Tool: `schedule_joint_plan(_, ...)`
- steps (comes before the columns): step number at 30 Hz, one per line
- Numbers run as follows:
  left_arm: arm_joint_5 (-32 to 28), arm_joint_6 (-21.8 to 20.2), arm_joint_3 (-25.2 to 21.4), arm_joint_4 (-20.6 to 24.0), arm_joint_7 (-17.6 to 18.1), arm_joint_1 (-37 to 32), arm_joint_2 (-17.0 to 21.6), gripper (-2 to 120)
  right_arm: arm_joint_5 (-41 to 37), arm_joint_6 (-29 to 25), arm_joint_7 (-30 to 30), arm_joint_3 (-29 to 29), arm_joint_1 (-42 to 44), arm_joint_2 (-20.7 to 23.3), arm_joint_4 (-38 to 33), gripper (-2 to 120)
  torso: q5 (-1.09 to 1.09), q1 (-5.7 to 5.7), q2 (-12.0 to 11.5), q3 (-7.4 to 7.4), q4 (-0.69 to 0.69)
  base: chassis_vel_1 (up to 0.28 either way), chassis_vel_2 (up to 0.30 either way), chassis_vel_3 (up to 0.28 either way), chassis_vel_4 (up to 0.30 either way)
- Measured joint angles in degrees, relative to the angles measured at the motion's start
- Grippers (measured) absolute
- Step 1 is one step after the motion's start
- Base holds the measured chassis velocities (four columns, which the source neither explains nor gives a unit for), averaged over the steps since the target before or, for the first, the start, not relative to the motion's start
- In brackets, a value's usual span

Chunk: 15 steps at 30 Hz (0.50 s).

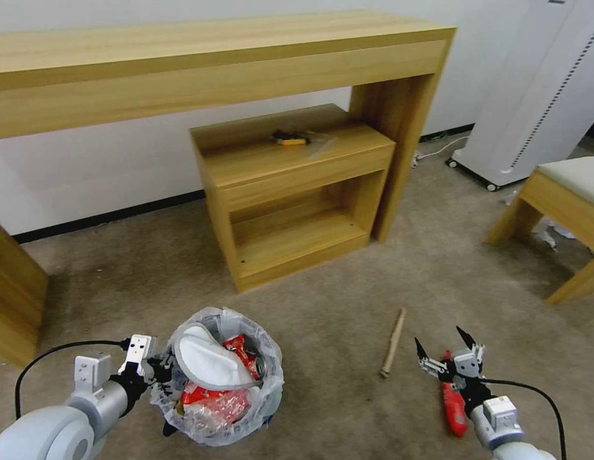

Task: Pick up the trash bin and place the garbage on the floor into it.

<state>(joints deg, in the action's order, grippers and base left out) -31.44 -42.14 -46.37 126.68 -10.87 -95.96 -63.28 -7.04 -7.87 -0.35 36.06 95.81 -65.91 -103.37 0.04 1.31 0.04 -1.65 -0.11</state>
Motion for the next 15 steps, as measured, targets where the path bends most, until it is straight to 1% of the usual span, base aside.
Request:
schedule_joint_plan(1,0.24,0.0,0.0,0.05,-0.16,-0.11,-0.07,0,-0.47,0.0,0.12,0.0,0.16,-0.21,0.63,100,0.02,0.0,0.0,0.0,0.0,-0.071,-0.12,0.134,0.075)
schedule_joint_plan(4,1.03,0.0,0.0,0.08,-0.52,-0.42,-0.28,0,-2.1,0.59,0.34,0.02,0.75,-0.73,2.32,100,0.0,0.0,0.0,0.0,-0.01,0.0,0.0,0.0,0.0)
schedule_joint_plan(6,1.66,0.0,-0.01,0.01,-1.01,-0.73,-0.51,0,-3.46,2.19,1.67,0.01,1.3,-1.75,5.05,100,-0.05,0.0,0.0,0.0,0.0,0.039,0.035,-0.061,-0.053)
schedule_joint_plan(9,1.94,0.0,-0.04,-0.23,-1.27,-0.76,-0.52,0,-4.07,2.75,2.18,-0.12,1.46,-2.46,6.77,100,-0.01,0.0,0.0,0.0,0.0,0.031,0.032,-0.086,-0.051)
schedule_joint_plan(11,2.09,0.0,0.0,-0.51,-1.6,-0.66,-0.47,0,-7.2,3.87,2.46,-0.64,1.32,-3.03,8.75,100,-0.05,0.0,0.0,0.0,0.0,0.008,-0.004,-0.028,-0.036)
schedule_joint_plan(12,2.09,0.0,0.0,-0.51,-1.6,-0.66,-0.47,0,-7.2,3.87,2.46,-0.64,1.32,-3.03,8.75,100,-0.05,0.0,0.0,0.0,0.0,0.0,0.0,0.0,0.0)
schedule_joint_plan(14,2.1,0.0,0.27,-0.65,-1.61,-0.25,-0.31,0,-10.37,4.67,2.4,-1.33,0.27,-3.03,10.94,100,-0.01,0.0,0.0,0.0,0.0,-0.023,-0.027,-0.006,-0.021)
schedule_joint_plan(15,2.07,0.0,0.38,-0.72,-1.56,-0.17,-0.27,0,-12.17,4.95,2.18,-1.67,-0.41,-2.9,12.41,100,-0.02,0.0,0.0,0.0,0.0,-0.084,-0.054,-0.041,-0.067)
